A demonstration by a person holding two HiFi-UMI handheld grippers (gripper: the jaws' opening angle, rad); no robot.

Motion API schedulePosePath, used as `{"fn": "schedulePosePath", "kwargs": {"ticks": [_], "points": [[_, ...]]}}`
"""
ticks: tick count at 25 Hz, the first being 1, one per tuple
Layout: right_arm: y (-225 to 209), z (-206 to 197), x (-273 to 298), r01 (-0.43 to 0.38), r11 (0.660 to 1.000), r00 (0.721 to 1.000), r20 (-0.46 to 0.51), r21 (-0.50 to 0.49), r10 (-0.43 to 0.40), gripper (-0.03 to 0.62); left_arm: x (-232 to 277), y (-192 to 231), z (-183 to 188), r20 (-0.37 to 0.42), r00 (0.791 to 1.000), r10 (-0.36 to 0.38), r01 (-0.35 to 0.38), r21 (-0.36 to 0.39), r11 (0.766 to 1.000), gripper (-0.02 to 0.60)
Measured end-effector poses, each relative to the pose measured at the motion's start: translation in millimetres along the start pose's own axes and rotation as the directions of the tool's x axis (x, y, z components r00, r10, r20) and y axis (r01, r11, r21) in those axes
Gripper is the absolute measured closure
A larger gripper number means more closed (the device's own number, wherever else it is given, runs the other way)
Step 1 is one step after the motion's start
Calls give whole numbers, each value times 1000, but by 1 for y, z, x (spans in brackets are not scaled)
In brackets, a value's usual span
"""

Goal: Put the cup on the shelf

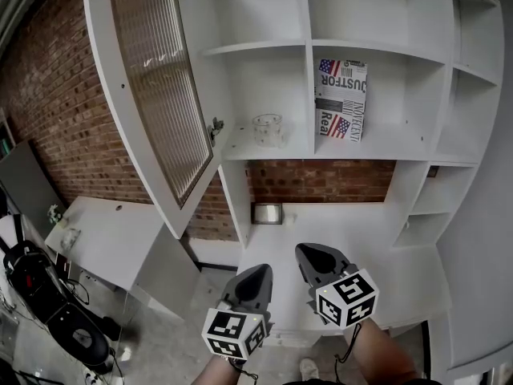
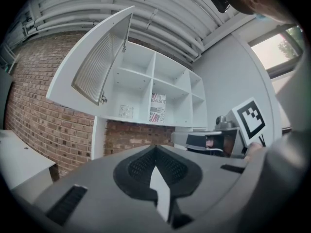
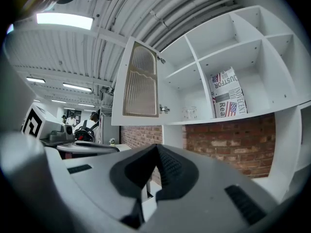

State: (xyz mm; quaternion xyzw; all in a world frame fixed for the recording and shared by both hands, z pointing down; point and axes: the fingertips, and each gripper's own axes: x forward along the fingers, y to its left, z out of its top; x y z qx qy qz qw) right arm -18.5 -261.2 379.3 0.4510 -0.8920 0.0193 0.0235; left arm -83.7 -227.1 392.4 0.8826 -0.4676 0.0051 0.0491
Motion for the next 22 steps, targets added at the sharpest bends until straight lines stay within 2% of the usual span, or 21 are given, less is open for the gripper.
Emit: {"fn": "schedulePosePath", "kwargs": {"ticks": [22], "points": [[-3, 2, -1, -10, 1000, 1000, 4, -4, 10, 594, 8, -10, 4, 0, 1000, -14, 14, 16, 1000, 577]]}}
